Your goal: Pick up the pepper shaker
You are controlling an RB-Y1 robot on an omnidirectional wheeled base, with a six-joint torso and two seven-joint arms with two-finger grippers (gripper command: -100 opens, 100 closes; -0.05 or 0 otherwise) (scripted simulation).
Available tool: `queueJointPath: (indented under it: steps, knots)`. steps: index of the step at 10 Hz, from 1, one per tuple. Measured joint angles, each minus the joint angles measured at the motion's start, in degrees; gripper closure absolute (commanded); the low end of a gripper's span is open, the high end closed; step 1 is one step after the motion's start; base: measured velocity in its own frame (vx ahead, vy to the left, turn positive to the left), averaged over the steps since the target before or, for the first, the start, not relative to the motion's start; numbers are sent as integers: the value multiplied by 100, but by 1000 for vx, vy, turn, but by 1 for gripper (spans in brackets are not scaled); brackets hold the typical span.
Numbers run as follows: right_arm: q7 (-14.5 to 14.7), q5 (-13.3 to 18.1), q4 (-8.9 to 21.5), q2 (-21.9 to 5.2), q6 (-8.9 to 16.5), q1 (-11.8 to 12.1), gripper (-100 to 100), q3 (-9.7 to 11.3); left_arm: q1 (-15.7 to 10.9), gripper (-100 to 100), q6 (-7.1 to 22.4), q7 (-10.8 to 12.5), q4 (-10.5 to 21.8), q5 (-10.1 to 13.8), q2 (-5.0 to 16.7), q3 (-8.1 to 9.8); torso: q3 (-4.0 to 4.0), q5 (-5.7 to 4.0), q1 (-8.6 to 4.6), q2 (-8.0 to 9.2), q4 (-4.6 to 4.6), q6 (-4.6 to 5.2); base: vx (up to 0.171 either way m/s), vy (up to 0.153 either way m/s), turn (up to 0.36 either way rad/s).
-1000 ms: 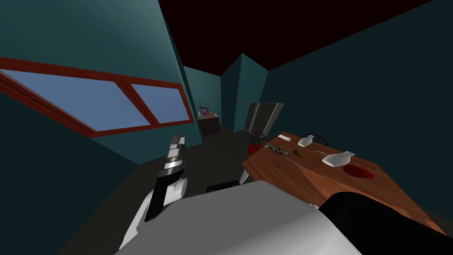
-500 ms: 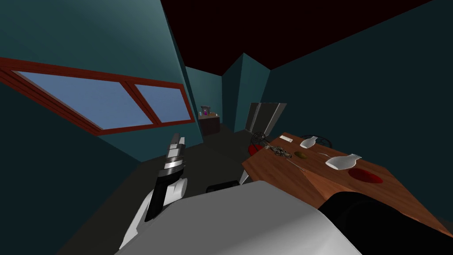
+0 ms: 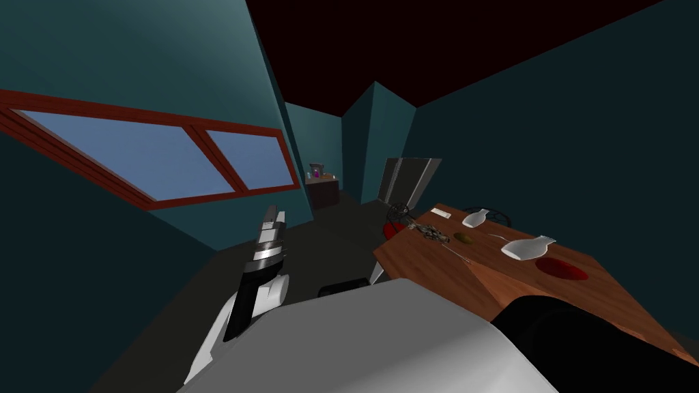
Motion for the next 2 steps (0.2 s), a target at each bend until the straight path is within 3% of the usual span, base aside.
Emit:
queueJointPath:
  steps: [1, 2]
  knots:
    - [-74, -17, -194, -116, -4, 176, 100, -40, 0, 0, 0, 0, 0, 0, 0, 0, 0, 2, 12, -1, 0, 1, 5, 27, -30]
    - [-93, -18, -218, -128, -2, 198, 0, -44, -1, 0, 0, 0, 0, 0, 0, 0, 0, -2, 3, -2, 1, -5, -1, 6, 1]
